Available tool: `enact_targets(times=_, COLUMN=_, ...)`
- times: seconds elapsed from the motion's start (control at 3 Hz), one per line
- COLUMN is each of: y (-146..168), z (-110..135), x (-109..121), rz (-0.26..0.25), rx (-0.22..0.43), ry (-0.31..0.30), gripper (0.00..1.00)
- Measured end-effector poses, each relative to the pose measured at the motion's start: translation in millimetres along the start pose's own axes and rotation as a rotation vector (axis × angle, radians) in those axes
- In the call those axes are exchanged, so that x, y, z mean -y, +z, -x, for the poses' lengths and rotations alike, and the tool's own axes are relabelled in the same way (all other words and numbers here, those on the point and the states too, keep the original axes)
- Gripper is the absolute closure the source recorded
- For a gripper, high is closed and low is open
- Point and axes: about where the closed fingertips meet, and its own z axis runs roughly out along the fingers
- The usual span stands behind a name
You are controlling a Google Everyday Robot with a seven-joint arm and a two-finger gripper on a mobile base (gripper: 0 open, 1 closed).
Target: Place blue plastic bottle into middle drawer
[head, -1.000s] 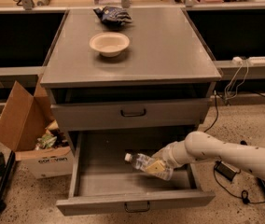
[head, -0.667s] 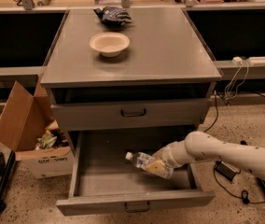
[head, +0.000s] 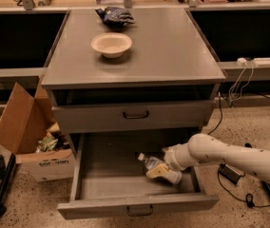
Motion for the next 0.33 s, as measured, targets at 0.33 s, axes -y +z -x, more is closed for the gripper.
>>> enact_targets(times=0.33, y=-2.7, z=-0.1, x=-1.8, rz=0.022, rx=0.046, ry=-0.014, gripper=0.0)
